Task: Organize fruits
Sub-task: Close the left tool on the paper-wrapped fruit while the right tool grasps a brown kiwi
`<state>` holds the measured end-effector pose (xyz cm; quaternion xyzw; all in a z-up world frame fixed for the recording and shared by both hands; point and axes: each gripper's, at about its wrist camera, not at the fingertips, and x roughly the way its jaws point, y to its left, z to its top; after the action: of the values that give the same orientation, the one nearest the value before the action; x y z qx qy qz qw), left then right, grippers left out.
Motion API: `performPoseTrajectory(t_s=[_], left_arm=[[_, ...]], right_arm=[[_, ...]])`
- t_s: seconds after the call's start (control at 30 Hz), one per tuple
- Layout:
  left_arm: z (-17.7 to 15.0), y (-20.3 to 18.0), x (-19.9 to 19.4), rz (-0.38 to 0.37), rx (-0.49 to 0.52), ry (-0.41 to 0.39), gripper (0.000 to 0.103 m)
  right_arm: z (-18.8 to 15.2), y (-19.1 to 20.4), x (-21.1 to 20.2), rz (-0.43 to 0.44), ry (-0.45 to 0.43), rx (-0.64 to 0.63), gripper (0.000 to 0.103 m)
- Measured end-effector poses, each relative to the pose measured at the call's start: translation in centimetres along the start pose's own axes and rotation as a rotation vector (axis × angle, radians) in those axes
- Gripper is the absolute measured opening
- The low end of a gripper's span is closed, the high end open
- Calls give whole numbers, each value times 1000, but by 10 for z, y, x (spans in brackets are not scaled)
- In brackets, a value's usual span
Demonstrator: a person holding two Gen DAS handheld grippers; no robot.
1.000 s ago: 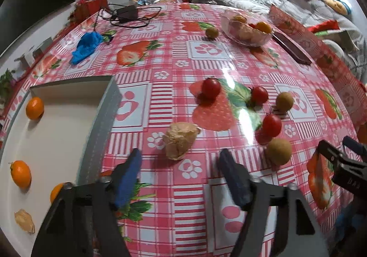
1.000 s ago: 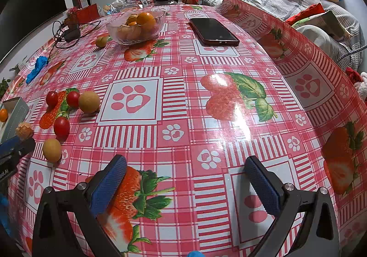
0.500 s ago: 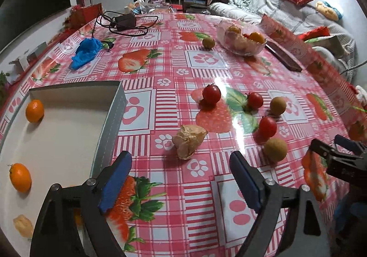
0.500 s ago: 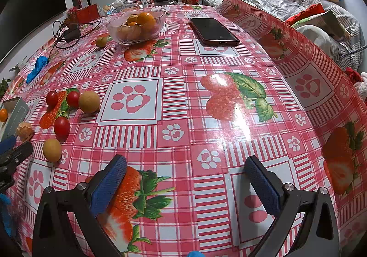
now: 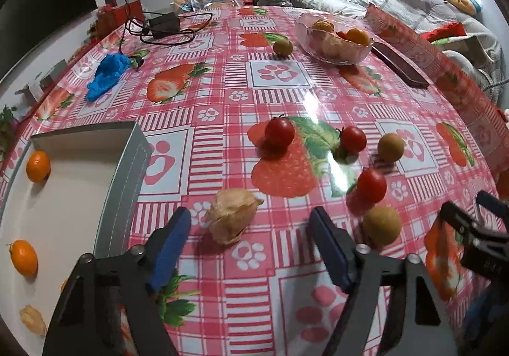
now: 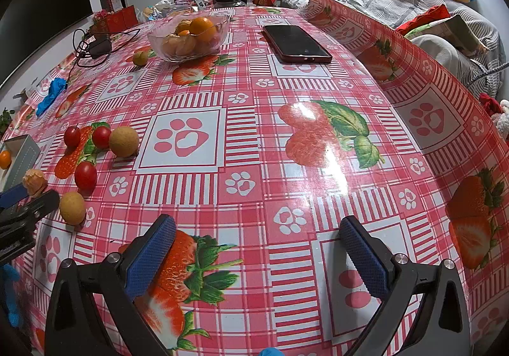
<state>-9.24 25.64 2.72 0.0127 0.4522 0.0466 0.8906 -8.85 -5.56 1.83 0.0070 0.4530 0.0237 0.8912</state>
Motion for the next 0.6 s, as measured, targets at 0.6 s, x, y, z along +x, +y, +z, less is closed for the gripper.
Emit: performPoseTrajectory(t_s=[0.6], left_arm=[[-43,14,-35,-11,3,5,28]], right_arm=[[-2,35,-14,182,60,-58,103]])
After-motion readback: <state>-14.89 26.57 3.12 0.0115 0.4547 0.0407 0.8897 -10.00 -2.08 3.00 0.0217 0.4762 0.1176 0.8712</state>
